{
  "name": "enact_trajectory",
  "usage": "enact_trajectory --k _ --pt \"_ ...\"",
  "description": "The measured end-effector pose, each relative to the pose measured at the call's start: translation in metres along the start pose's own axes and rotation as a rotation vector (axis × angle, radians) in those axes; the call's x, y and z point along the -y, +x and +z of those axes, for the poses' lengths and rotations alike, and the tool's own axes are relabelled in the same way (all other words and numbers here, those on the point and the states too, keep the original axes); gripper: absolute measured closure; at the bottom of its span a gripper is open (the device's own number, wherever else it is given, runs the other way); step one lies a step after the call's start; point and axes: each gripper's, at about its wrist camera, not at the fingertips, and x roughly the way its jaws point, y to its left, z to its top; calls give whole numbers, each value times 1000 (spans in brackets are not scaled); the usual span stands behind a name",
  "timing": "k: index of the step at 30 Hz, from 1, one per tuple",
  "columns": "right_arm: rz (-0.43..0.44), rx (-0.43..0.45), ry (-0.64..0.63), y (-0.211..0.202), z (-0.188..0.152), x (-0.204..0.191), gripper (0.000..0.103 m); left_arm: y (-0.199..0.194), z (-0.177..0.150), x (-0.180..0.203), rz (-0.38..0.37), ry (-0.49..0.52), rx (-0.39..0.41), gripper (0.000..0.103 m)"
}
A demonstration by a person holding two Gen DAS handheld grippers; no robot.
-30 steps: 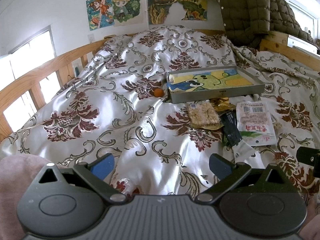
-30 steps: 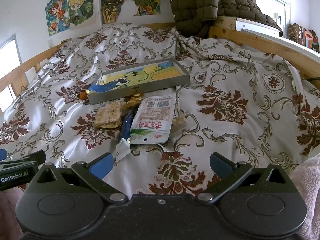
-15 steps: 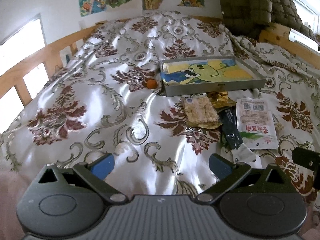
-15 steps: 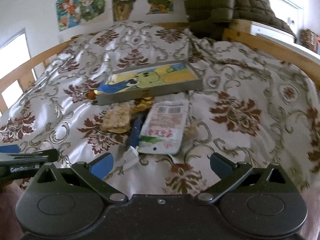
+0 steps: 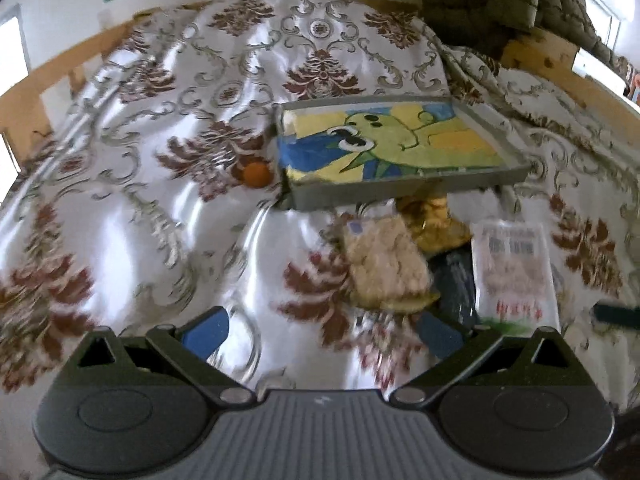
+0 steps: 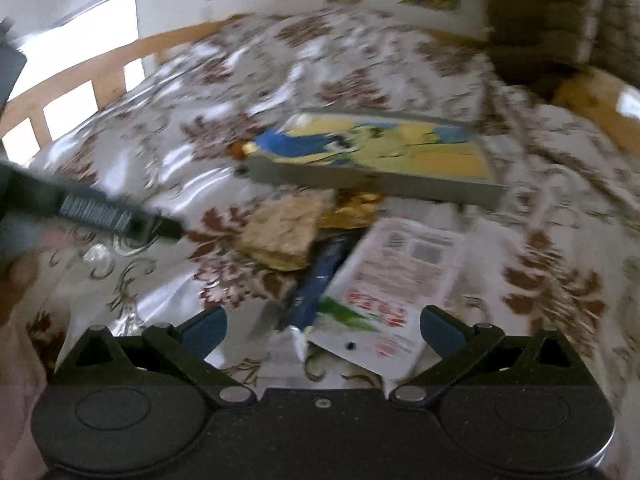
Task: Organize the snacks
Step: 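Move the left tool to the clear rice-crispy bag while the right tool reaches the dark blue packet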
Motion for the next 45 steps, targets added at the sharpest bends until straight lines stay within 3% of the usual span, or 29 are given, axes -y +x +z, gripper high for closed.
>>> enact_trajectory --k 7,16,22,28,30,40,45 --pt "54 -57 -61 55 10 -6 3 57 30 6 -85 53 -40 0" --pt "38 -65 -52 85 12 -6 17 111 35 25 -161 100 -105 0" --pt "19 -53 -72 95 14 -8 21 136 32 36 -156 111 -129 0" --pt "-31 -44 -162 101 7 -20 34 142 31 29 -168 83 -136 1" --pt "-30 -44 -181 101 6 -23 44 141 30 26 -172 71 -141 3" --pt "-68 -33 -256 111 3 -39 45 147 28 35 -109 124 -153 3" --pt "-76 -34 -233 111 4 -36 58 143 30 30 -124 117 -147 13"
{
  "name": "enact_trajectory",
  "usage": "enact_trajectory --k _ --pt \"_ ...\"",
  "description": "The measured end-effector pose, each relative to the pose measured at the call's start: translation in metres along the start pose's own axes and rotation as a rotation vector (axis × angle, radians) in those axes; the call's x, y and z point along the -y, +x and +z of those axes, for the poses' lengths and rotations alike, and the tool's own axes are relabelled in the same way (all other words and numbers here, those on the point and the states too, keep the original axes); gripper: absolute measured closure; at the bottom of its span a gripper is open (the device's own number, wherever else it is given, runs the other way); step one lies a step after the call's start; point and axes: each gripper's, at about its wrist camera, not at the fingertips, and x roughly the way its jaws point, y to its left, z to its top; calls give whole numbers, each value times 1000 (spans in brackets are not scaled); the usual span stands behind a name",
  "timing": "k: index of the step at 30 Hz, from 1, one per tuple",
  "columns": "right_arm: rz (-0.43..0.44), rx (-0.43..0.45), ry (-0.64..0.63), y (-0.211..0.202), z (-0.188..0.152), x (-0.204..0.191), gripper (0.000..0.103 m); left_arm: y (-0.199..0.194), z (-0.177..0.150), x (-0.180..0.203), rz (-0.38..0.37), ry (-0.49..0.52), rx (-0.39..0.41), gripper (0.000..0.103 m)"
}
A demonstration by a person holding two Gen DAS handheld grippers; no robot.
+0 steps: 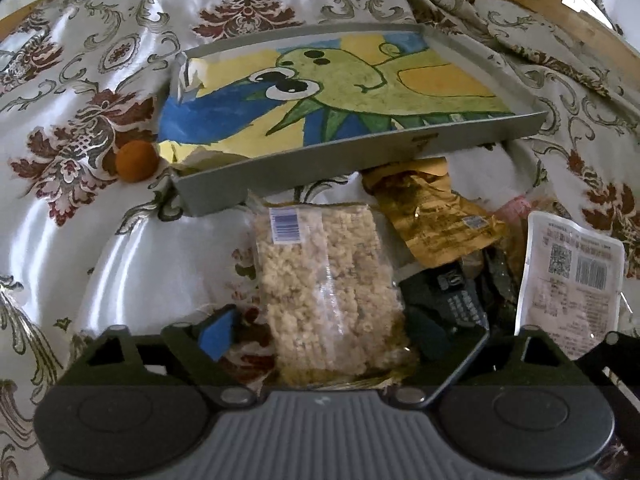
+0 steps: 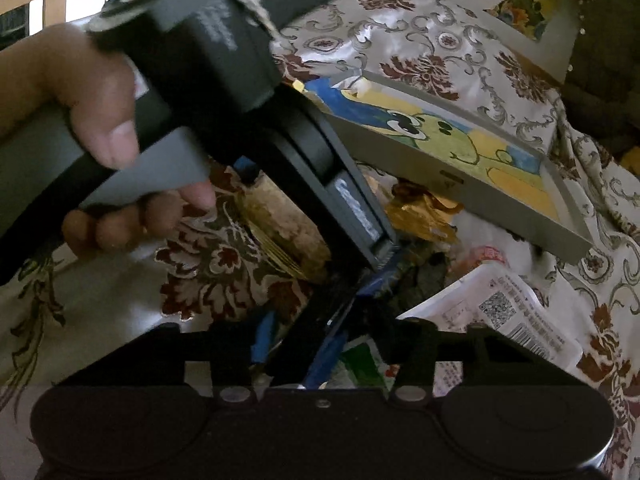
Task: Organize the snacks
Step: 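Move the left tool to the clear rice-crispy bag while the right tool reaches the dark blue packet, then close the left tool on the rice-crispy bag while the right tool lifts the blue packet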
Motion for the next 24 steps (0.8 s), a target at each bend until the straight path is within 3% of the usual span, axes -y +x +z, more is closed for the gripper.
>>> enact_trajectory --k 4,16,24 --pt "-5 -3 4 0 0 0 62 -7 -2 1 -3 14 9 28" --pt "7 12 43 -6 -3 3 69 -28 -16 -10 46 15 48 32" --pt "1 46 10 -15 -7 -4 71 -46 -23 -25 53 -60 57 33"
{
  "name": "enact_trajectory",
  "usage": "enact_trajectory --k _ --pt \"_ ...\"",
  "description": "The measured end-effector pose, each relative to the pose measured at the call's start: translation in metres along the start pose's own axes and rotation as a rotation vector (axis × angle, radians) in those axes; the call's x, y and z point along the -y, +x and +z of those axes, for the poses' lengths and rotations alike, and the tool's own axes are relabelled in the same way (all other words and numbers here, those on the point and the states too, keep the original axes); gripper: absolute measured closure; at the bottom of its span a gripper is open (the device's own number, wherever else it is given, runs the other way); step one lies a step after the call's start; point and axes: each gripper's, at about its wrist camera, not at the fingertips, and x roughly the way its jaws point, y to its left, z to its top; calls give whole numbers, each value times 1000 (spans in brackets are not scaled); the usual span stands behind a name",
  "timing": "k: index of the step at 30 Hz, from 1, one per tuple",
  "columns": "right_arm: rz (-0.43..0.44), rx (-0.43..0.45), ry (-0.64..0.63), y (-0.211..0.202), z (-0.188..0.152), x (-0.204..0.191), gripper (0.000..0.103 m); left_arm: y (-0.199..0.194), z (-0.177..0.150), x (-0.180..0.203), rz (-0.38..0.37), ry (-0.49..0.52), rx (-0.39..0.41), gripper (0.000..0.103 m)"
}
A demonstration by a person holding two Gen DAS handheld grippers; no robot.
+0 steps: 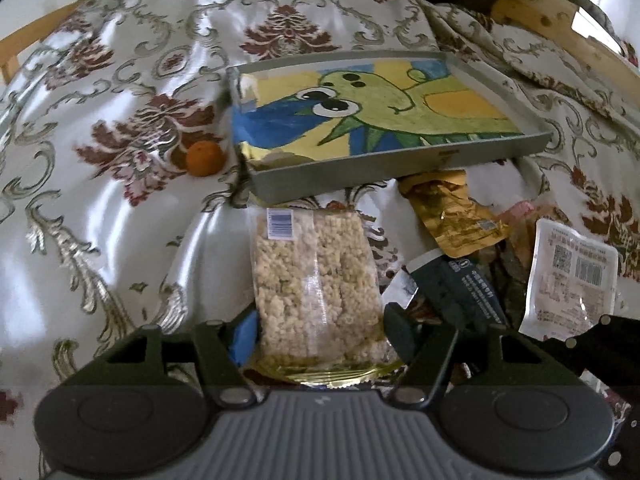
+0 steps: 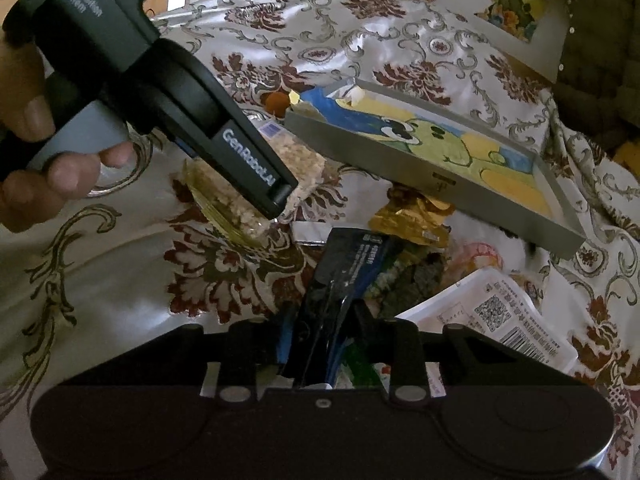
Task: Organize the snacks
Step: 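Close the left tool on the rice-crispy bag while the right tool lifts the blue packet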
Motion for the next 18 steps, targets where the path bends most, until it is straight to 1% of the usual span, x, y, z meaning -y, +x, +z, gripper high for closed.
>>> enact_trajectory --k 5,9,13,18 --pt "9 29 19 -7 -1 2 71 -11 -4 -8 -10 -52 5 33" --pt "17 66 21 -14 -1 3 71 -26 -6 -11 -21 -81 48 33" --pt "38 85 17 -18 0 2 71 -37 -5 -15 -34 -116 90 33" --pt "45 126 13 -29 1 -4 71 -44 1 -16 -42 -119 134 33"
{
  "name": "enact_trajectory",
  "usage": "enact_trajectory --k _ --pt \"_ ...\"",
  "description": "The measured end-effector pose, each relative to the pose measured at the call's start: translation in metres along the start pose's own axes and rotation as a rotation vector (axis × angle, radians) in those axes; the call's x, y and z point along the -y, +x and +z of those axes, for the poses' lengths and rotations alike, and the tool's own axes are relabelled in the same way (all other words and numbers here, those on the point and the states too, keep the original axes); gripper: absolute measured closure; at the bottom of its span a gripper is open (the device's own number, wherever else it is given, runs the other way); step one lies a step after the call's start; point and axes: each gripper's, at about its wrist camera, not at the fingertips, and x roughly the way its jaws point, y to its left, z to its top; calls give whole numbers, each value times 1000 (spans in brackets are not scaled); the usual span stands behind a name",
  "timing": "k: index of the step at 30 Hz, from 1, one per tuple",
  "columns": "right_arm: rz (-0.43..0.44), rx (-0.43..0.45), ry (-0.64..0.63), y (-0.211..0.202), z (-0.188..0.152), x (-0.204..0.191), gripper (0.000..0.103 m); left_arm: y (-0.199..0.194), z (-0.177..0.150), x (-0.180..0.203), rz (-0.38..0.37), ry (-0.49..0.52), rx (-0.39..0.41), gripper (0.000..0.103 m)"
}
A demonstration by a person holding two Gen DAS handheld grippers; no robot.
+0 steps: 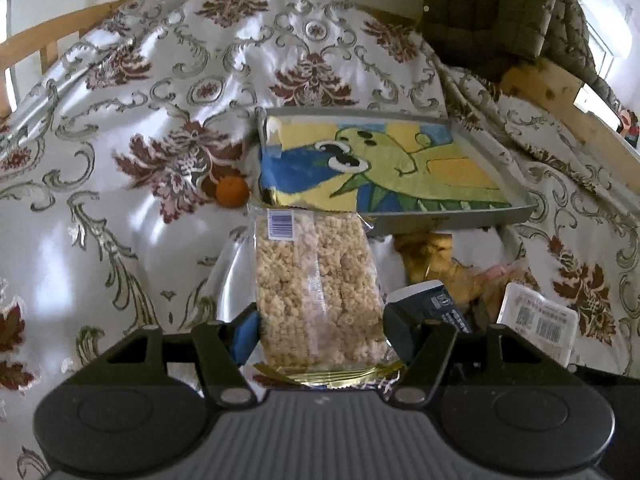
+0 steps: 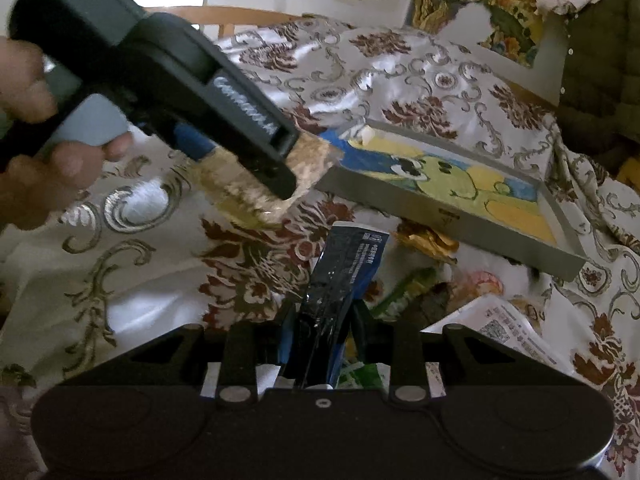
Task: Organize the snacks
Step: 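Close the left tool on the rice-crispy bag while the right tool lifts the blue packet, then lower the rice-crispy bag into the tray with the left tool while the right tool drops the blue packet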
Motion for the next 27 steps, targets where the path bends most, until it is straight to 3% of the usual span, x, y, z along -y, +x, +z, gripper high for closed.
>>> enact_trajectory --k 7,14,22,27 --pt "-64 72 9 -12 9 5 71 1 4 -2 -4 2 31 33" --pt "-151 131 66 -1 36 47 71 11 30 -4 -9 13 123 33" --pt "-161 241 177 51 85 105 71 56 71 0 -23 30 173 33" --pt "-181 259 261 95 110 136 71 95 96 -4 -34 -29 176 33"
